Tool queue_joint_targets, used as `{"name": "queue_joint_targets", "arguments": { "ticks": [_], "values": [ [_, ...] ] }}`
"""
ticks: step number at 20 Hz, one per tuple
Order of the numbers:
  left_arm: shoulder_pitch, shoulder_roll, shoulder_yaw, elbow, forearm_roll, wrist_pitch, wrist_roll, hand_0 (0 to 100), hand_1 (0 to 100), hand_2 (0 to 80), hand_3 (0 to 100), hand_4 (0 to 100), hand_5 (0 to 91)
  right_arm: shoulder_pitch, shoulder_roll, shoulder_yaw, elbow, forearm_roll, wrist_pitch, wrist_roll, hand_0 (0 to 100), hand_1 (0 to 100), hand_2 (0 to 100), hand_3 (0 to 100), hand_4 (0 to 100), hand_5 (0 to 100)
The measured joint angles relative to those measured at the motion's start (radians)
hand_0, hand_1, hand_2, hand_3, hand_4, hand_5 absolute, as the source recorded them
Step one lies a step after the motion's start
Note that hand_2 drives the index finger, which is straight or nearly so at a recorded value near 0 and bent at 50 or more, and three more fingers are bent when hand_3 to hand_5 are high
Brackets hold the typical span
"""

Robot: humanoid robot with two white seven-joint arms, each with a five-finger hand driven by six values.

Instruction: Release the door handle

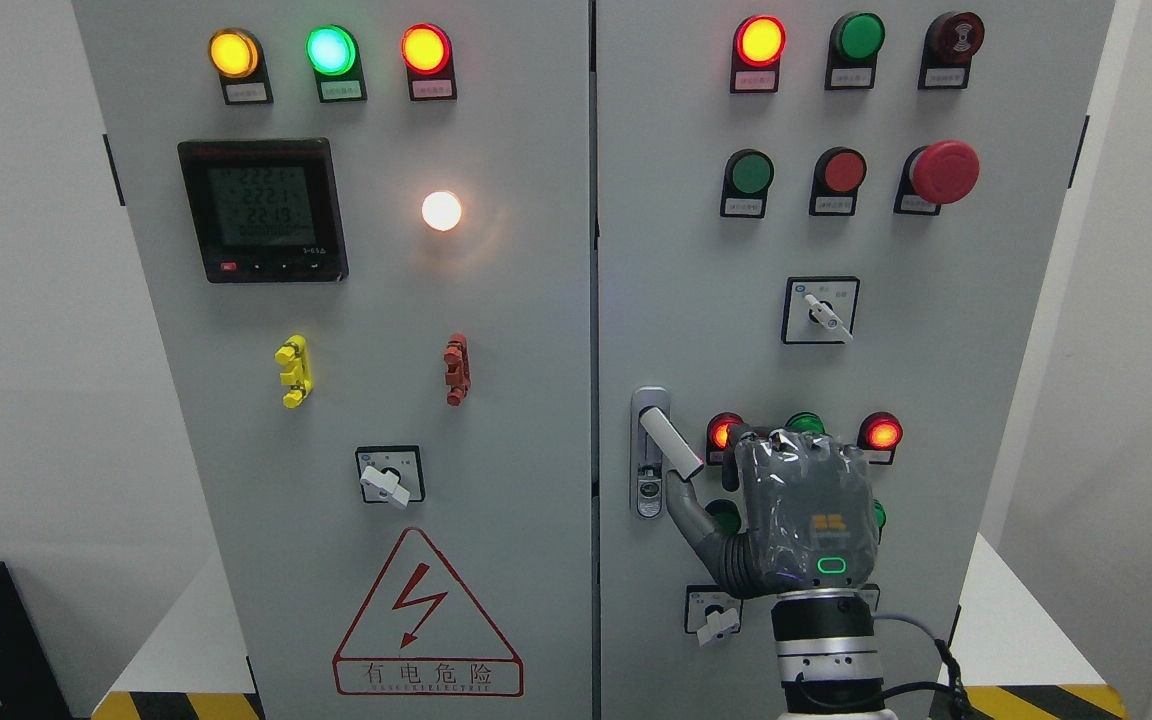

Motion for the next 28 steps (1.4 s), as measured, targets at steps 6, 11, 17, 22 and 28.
{"name": "queue_joint_targets", "arguments": {
  "ticks": [6,11,17,22,28],
  "values": [
    [0.000,0.000,0.000,0.000,0.000,0.000,0.000,0,0,2.2,9,1,0.0,0.000,0.000,-0.005,-0.003,0.000,0.000,0.002,39,43,77,100,98,92],
    [0.000,0.000,0.000,0.000,0.000,0.000,0.000,0,0,2.2,9,1,0.0,0.000,0.000,-0.009,-0.005,0.000,0.000,-0.004,40,42,77,100,98,92],
    [0.000,0.000,0.000,0.000,0.000,0.000,0.000,0,0,2.3,9,1,0.0,-0.003,0.000,-0.013,-0.009,0.000,0.000,-0.004,40,42,77,100,98,92],
    [0.000,0.000,0.000,0.000,0.000,0.000,0.000,0,0,2.1,9,1,0.0,-0.006,0.000,-0.018,-0.011,0.000,0.000,-0.004,41,42,77,100,98,92],
    [0.000,0.000,0.000,0.000,0.000,0.000,0.000,0,0,2.1,9,1,0.0,-0.010,0.000,-0.024,-0.013,0.000,0.000,-0.004,41,41,77,100,98,92]
  ]
}}
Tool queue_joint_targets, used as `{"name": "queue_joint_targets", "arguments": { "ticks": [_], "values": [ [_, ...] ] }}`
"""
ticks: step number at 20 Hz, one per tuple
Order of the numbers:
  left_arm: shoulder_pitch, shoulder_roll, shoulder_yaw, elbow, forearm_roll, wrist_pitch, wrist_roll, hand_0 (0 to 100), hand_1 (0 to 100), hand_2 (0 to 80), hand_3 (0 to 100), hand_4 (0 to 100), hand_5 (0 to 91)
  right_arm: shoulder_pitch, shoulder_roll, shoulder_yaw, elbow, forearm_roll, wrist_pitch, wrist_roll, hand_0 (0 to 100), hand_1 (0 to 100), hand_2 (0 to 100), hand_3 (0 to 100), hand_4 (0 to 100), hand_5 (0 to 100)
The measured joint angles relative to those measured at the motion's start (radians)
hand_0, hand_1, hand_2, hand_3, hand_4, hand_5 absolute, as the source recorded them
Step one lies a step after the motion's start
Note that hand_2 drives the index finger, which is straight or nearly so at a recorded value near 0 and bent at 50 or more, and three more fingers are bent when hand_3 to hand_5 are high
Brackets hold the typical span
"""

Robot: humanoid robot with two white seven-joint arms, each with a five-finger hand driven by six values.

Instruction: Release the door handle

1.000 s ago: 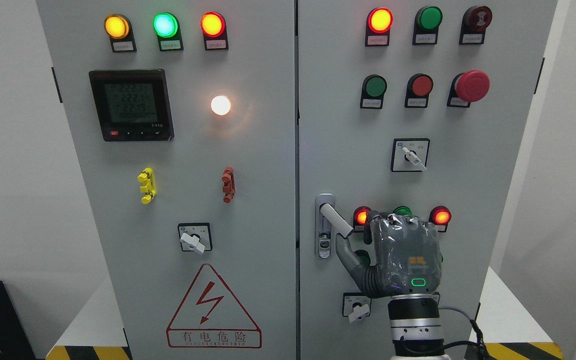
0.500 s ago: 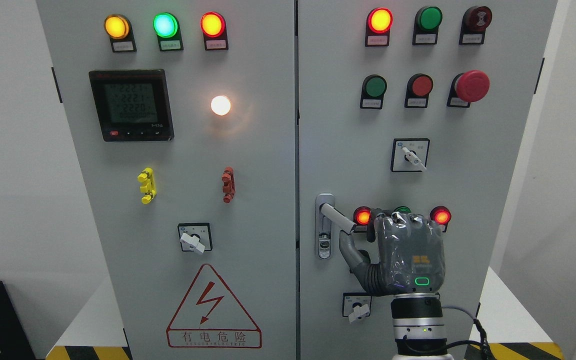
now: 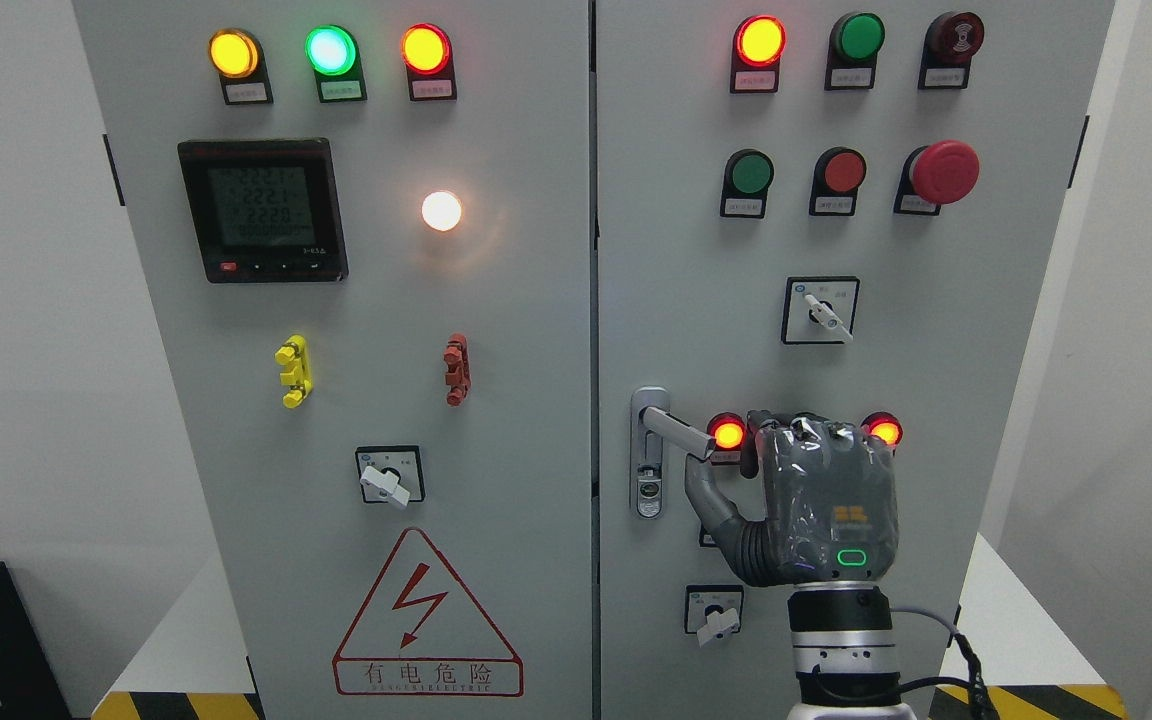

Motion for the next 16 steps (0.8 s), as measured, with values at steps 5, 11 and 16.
{"name": "queue_joint_targets", "arguments": {
  "ticks": [5,11,16],
  "values": [
    [0.000,0.000,0.000,0.000,0.000,0.000,0.000,0,0,2.1,9,1,0.0,-0.005,0.000,-0.003,-0.001,0.000,-0.002,0.000,41,41,77,100,98,92],
    [0.000,0.000,0.000,0.000,0.000,0.000,0.000,0,0,2.2,9,1,0.0,-0.008,0.000,-0.005,-0.001,0.000,-0.002,0.000,41,41,77,100,98,92],
    [0.000,0.000,0.000,0.000,0.000,0.000,0.000,0,0,2.3,9,1,0.0,-0.009,0.000,-0.006,-0.002,0.000,-0.002,0.000,41,41,76,100,98,92]
  ]
}}
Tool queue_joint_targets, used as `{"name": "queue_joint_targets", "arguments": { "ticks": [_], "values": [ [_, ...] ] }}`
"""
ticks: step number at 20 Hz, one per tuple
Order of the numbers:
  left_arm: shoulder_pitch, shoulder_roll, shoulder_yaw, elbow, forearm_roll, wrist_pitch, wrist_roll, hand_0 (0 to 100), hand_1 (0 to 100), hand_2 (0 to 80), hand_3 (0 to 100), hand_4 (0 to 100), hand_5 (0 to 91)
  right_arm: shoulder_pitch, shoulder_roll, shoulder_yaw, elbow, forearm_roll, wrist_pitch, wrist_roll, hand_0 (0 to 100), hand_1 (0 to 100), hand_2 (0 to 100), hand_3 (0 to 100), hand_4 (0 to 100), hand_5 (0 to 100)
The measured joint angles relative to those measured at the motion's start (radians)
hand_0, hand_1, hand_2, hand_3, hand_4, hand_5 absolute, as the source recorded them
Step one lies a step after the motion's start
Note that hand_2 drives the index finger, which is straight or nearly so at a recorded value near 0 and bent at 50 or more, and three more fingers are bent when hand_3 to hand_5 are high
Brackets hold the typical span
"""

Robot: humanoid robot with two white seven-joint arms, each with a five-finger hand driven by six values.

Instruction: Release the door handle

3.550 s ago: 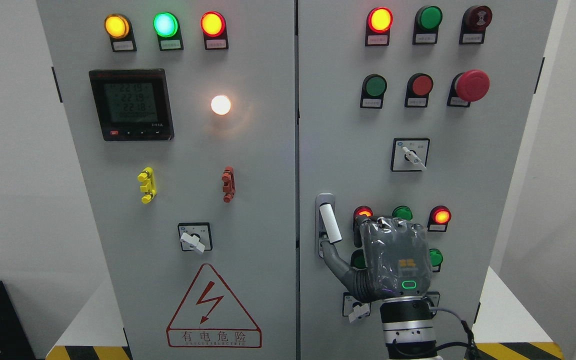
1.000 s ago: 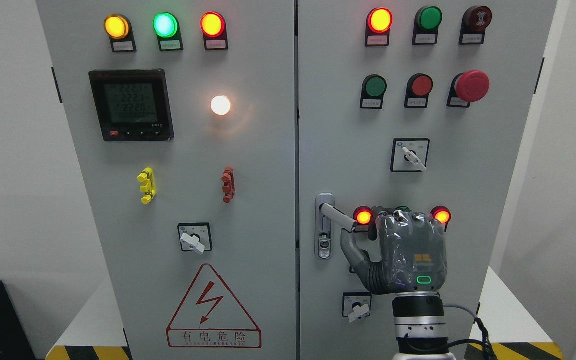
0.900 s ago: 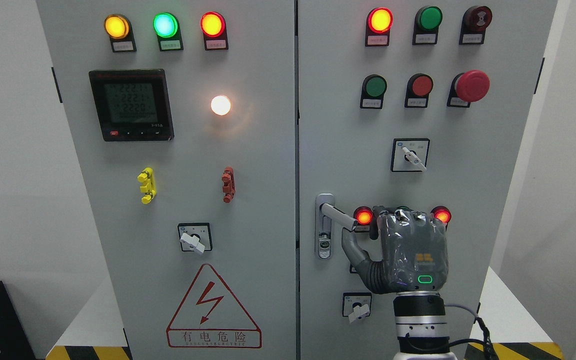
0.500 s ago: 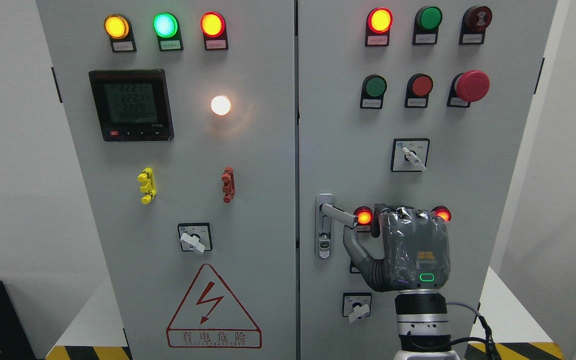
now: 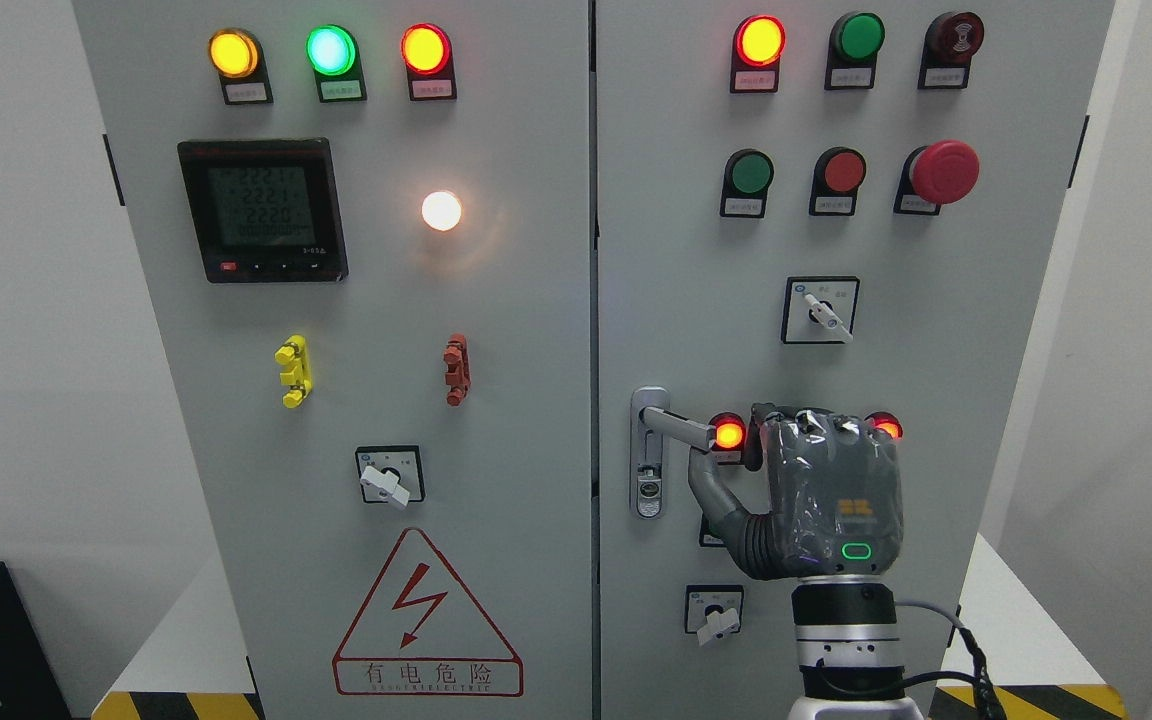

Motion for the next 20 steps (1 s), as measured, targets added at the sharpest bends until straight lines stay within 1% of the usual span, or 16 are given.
{"name": "queue_joint_targets", "arguments": {
  "ticks": [20],
  "values": [
    [0.000,0.000,0.000,0.000,0.000,0.000,0.000,0,0,2.3,9,1,0.0,0.010,0.001,0.000,-0.011,0.000,-0.005,-0.001,41,40,76,100,98,92]
  ]
}}
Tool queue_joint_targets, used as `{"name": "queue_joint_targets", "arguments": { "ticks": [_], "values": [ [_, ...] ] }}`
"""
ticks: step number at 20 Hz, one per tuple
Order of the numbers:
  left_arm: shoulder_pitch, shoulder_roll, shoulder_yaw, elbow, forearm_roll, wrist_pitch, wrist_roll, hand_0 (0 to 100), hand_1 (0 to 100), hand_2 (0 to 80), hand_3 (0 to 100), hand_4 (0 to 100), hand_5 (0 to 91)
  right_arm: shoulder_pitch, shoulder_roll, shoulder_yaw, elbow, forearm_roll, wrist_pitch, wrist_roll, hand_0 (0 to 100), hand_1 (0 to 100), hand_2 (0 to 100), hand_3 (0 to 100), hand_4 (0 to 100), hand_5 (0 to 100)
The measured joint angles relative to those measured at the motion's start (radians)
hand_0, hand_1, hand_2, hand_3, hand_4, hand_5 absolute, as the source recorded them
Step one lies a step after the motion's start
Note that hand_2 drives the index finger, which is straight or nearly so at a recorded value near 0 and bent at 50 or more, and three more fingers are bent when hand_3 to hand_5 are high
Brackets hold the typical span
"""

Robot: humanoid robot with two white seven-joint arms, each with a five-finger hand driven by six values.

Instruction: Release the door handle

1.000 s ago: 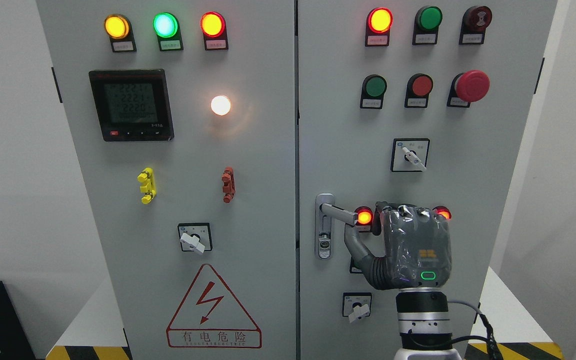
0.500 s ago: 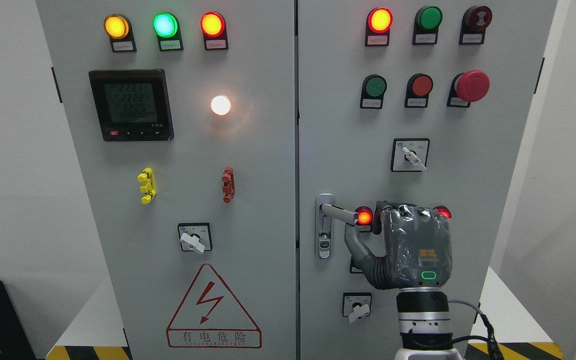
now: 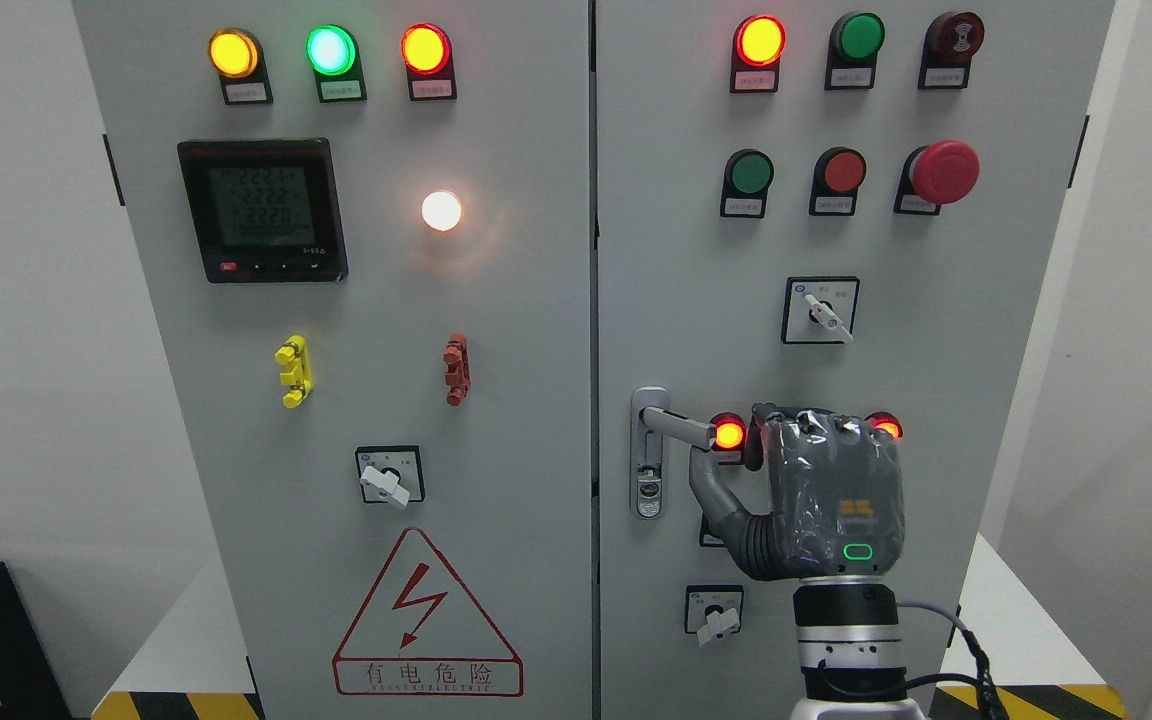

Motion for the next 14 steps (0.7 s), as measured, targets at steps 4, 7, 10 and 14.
{"name": "queue_joint_targets", "arguments": {
  "ticks": [4,7,10,14],
  "values": [
    [0.000,0.000,0.000,0.000,0.000,0.000,0.000,0,0,2.3,9,1,0.0,0.016,0.001,0.001,-0.005,-0.001,-0.003,0.002,41,40,76,100,98,92],
    [0.000,0.000,0.000,0.000,0.000,0.000,0.000,0,0,2.3,9,1,0.0,0.035,0.001,0.002,-0.009,-0.003,-0.010,0.002,42,40,76,100,93,92],
    [0.000,0.000,0.000,0.000,0.000,0.000,0.000,0,0,2.3,9,1,0.0,0.055,0.000,0.001,-0.016,-0.004,-0.029,0.006,42,39,73,100,89,90],
    [0.000,0.000,0.000,0.000,0.000,0.000,0.000,0,0,2.3,9,1,0.0,0.073,-0.002,-0.007,-0.031,-0.017,-0.067,-0.012,43,36,67,100,88,88]
  ]
}}
